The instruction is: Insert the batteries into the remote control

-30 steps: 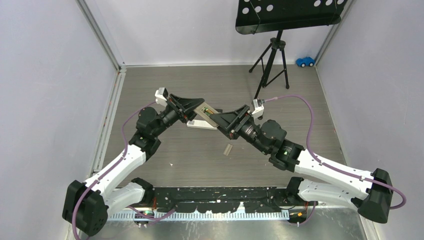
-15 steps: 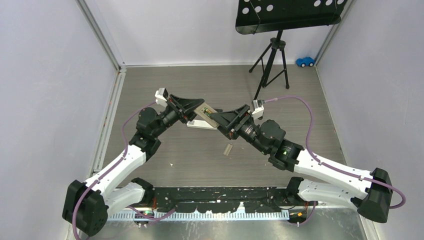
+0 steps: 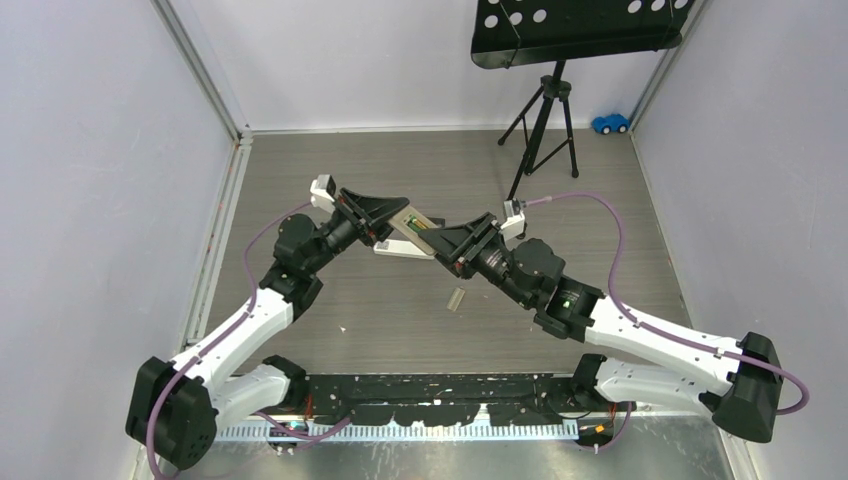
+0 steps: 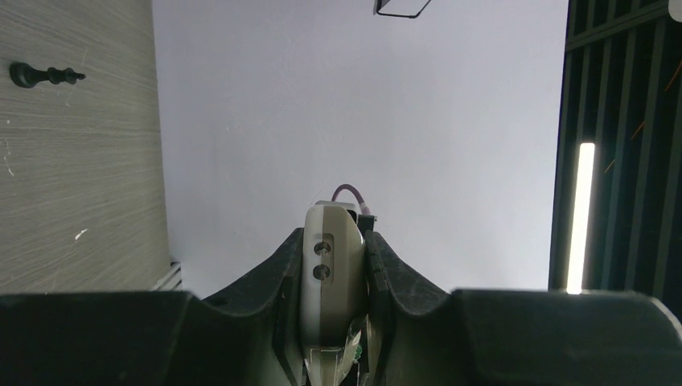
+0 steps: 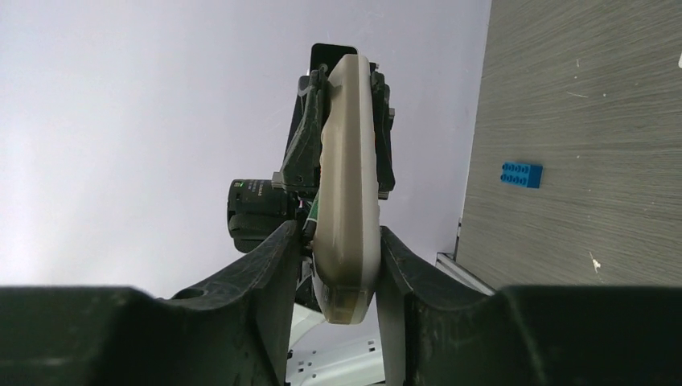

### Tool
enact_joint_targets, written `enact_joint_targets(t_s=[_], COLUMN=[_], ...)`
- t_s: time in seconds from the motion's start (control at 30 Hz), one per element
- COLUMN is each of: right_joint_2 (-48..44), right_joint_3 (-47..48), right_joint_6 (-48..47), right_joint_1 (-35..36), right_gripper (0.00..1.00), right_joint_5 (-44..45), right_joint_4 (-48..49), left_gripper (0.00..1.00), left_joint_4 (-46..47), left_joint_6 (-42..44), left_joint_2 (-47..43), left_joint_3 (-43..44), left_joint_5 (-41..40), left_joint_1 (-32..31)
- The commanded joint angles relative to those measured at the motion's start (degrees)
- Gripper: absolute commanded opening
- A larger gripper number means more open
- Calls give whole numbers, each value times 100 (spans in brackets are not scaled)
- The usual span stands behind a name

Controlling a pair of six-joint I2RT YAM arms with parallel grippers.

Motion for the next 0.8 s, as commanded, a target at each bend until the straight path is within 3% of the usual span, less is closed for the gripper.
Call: enact_joint_targets(t_s=[0.0, 0.33, 0.37, 0.47, 0.53, 0.6, 0.77], right_joint_2=[227, 102, 62, -88, -196, -324, -588], right_joint_3=[249, -29, -64, -78, -70, -104, -158], right_joint_6=[-212, -612, -663, -935, -1185, -1438, -1826], right_joint_1=[5, -59, -77, -100, -111, -124, -136], right_gripper=[40, 24, 27, 60, 75, 80, 81], right_joint_5=[220, 385, 341, 116, -120, -553, -918], right_joint_4=[-459, -812, -785, -704, -645, -475, -460], left_gripper=[0, 0, 0, 0, 0, 0, 0], left_joint_4=[861, 1017, 987, 787, 648, 507, 453], left_joint_6=[125, 333, 427, 796, 1094, 1406, 2022], left_joint_2=[21, 42, 35, 17, -3, -3, 94], left_joint_3=[115, 138, 148, 172, 139, 86, 140], left_joint_5=[172, 305, 339, 498, 610, 760, 1488], left_joint_1=[-13, -13, -9, -13, -13, -7, 4])
